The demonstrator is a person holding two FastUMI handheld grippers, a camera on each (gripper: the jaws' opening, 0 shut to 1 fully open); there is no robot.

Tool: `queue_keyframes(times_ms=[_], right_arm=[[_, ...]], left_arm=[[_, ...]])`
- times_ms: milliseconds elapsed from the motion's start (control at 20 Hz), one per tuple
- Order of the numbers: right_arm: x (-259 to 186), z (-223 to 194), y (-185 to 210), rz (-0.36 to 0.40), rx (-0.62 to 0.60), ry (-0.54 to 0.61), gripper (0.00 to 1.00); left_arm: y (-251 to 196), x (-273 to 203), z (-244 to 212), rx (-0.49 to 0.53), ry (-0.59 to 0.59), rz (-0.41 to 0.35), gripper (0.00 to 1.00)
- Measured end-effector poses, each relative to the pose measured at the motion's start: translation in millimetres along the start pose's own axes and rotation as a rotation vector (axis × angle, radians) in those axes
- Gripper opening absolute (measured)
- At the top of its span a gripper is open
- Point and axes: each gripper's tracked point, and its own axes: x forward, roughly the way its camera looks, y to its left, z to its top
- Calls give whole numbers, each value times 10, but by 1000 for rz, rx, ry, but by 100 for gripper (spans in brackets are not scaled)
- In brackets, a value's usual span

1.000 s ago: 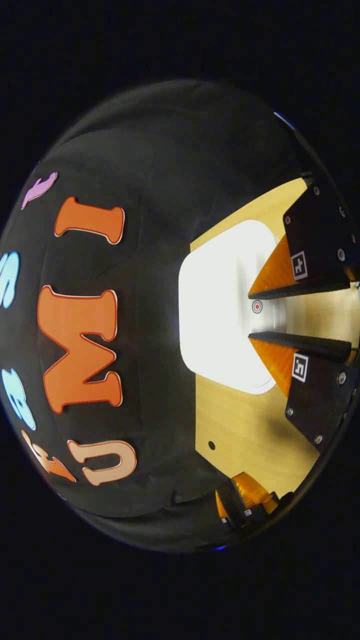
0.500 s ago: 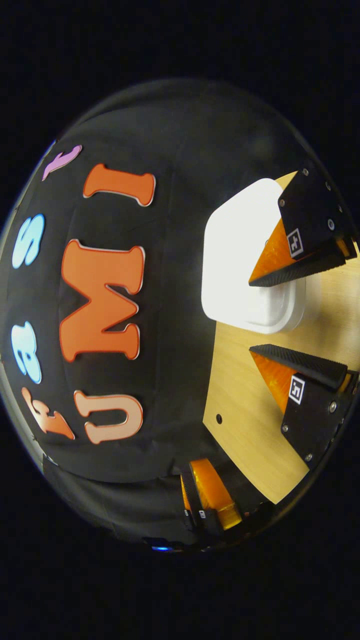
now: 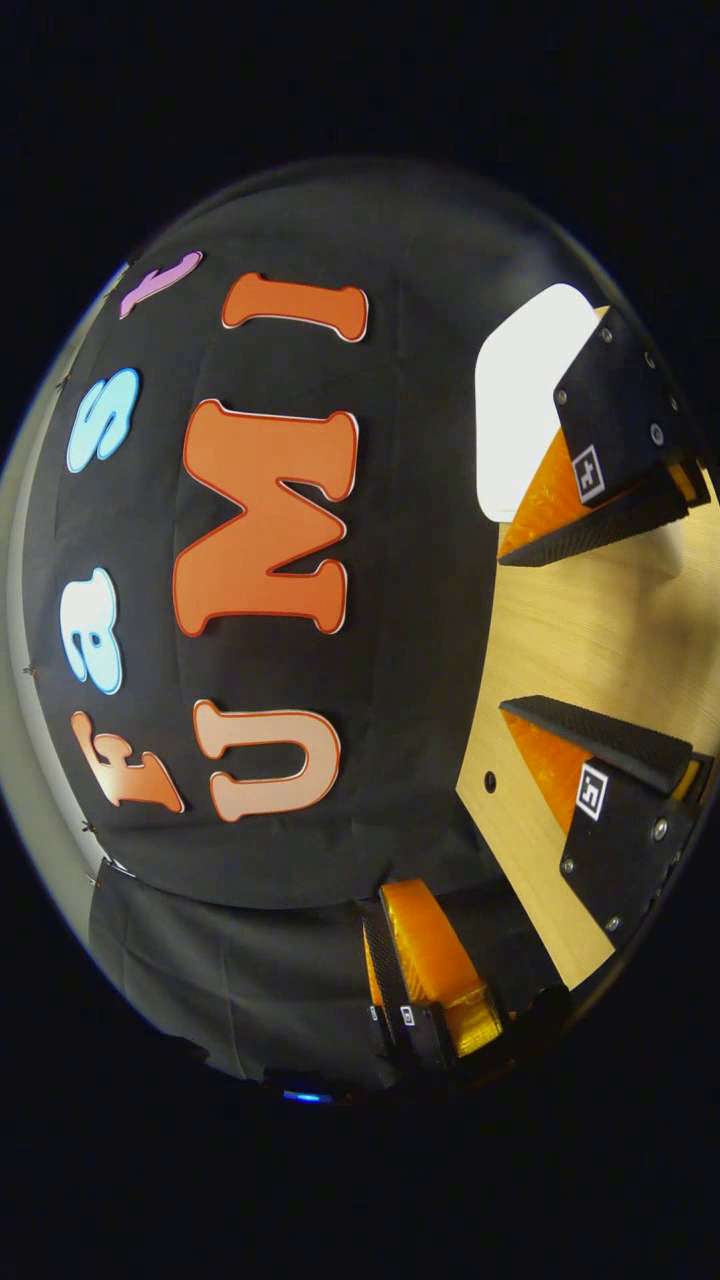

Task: Press the lid of the desktop garbage bin to open it, pick up the crumpled paper on the desktop and throw it into the bin, then pick up the pop can on the desktop and drop it into the bin, and finally close the garbage bin lid.

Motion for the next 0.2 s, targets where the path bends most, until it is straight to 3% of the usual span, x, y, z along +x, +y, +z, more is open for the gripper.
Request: queue_keyframes(times_ms=[200], right_arm=[[68, 97, 135, 25, -5, -59, 88]], left_arm=[[255, -86, -13, -8, -4, 77, 82]])
